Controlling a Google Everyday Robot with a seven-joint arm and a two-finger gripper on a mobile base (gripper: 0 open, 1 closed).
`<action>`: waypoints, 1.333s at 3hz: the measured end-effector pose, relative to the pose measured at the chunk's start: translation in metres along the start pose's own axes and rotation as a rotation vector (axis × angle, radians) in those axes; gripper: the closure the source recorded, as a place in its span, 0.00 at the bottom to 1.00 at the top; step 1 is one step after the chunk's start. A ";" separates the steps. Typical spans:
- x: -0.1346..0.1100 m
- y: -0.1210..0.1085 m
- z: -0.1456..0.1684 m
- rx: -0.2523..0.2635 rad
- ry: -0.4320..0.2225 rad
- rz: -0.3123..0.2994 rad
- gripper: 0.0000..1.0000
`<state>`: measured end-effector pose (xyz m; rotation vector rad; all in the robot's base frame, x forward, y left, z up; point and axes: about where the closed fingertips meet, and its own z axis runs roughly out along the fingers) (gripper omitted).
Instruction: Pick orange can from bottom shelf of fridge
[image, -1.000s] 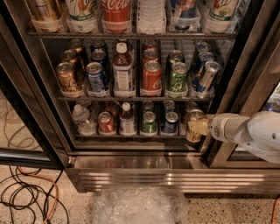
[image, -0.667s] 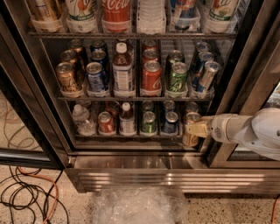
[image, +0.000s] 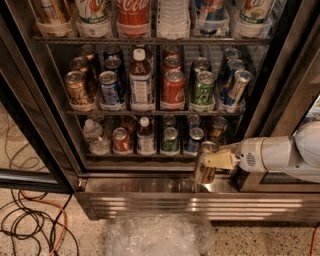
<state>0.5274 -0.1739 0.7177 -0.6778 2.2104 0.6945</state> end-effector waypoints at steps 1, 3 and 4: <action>0.002 0.030 0.000 -0.125 0.003 0.035 1.00; -0.002 0.064 -0.014 -0.256 -0.014 0.045 1.00; -0.002 0.064 -0.014 -0.256 -0.014 0.045 1.00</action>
Offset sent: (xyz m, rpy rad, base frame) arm -0.0498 0.0424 0.0306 0.2062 0.0992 0.1672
